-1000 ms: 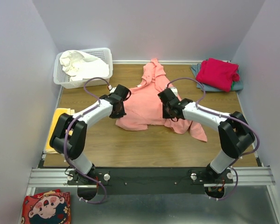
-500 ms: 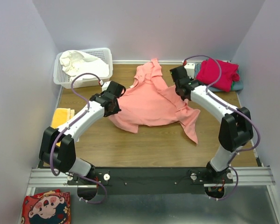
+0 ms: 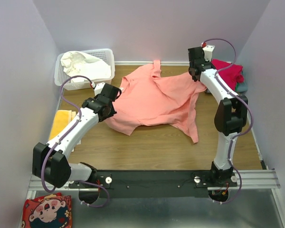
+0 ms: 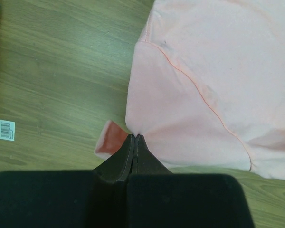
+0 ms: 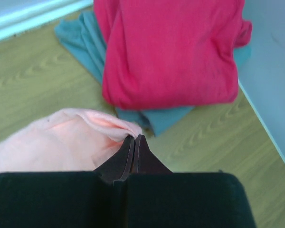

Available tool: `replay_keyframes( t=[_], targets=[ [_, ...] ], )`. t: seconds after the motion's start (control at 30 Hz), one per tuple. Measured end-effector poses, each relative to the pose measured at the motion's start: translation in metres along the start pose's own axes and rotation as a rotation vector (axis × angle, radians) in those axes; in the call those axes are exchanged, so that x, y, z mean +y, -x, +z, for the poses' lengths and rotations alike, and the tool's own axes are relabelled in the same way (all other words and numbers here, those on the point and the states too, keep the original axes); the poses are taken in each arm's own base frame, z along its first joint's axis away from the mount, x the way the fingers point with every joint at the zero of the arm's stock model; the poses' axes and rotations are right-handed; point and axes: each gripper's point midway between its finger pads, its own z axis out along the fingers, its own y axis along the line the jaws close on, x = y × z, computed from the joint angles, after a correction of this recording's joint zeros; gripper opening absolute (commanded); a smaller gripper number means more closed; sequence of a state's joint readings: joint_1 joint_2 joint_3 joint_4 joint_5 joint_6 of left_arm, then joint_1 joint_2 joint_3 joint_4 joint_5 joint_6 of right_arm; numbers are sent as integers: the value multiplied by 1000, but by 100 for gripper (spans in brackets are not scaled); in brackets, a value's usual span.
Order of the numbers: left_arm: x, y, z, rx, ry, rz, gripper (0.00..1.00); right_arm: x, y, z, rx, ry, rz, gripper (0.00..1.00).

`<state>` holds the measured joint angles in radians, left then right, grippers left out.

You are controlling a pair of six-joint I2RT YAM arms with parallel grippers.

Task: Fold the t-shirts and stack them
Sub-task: Flatten the tshirt out

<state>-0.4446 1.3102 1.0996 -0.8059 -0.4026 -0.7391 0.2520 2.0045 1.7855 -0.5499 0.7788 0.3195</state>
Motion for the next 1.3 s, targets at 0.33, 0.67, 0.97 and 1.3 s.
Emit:
replay_keyframes(
  t=[0.33, 0.67, 0.97, 1.3],
  targets=[
    [2, -2, 0, 6, 10, -6, 0, -7, 47, 51, -53, -59, 46, 41],
    [2, -2, 1, 10, 12, 0, 0, -26, 75, 63, -91, -74, 73, 98],
    [-10, -1, 25, 22, 17, 66, 0, -49, 48, 12, -13, 36, 93, 94],
    [-52, 12, 72, 37, -14, 139, 22, -15, -46, -66, 140, 281, 61, 92]
  ],
)
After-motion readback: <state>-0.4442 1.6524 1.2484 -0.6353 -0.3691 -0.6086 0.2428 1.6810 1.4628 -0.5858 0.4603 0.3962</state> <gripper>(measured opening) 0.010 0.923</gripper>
